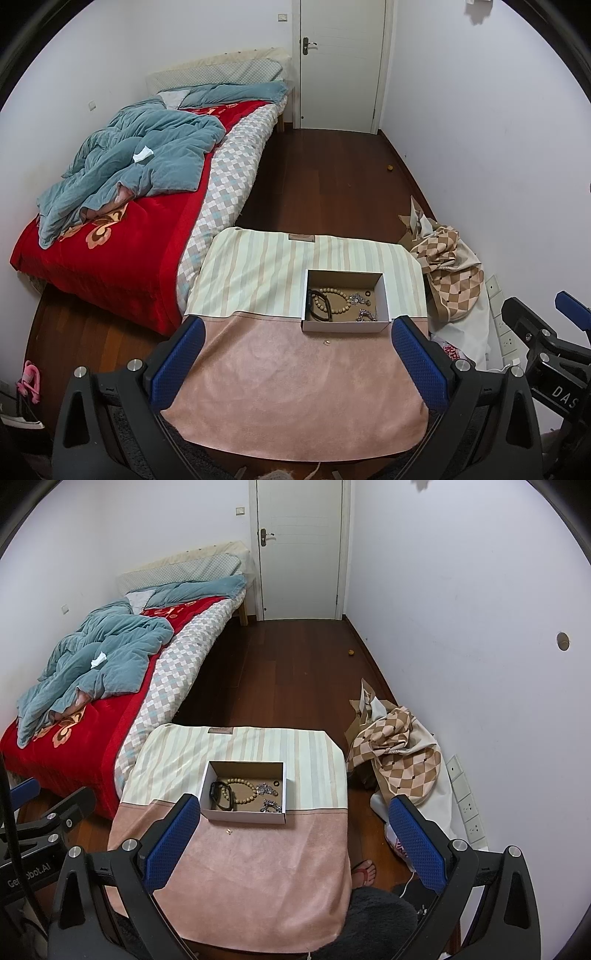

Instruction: Organize jewelry

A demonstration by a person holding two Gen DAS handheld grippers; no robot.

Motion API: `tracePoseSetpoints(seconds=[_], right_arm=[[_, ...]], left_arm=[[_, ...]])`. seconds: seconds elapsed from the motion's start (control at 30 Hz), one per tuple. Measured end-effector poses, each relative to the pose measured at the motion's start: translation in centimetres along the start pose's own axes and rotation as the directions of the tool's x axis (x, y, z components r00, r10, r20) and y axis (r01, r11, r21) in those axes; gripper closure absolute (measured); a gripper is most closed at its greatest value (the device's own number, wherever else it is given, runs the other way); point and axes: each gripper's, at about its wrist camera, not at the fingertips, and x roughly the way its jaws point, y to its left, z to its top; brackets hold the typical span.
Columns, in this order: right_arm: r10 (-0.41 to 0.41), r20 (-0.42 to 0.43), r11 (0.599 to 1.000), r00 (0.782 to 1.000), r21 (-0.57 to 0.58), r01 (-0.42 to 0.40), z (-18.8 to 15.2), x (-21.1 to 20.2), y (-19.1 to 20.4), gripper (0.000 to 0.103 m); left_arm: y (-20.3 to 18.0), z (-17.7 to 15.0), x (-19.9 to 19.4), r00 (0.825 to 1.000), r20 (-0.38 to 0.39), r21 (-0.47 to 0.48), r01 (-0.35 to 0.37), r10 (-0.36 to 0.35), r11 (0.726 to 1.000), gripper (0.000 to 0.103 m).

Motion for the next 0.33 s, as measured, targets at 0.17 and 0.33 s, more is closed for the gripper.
tracePoseSetpoints(seconds=[0.17,0.33], right_arm=[[0.0,-0.003,1.0,1.0,-0.004,0.0,0.0,0.04,0.01,0.0],[-0.002,-0.009,1.0,1.0,-0.006,0.002,0.28,-0.15,-0.25,0.0]], left_arm=[[0.05,0.0,0.0,1.0,0.0,-0.004,0.0,0.0,1.0,0.0],[-0.02,0.09,-0.05,1.0,0.002,-0.007,0.008,-0.008,1.0,0.0]])
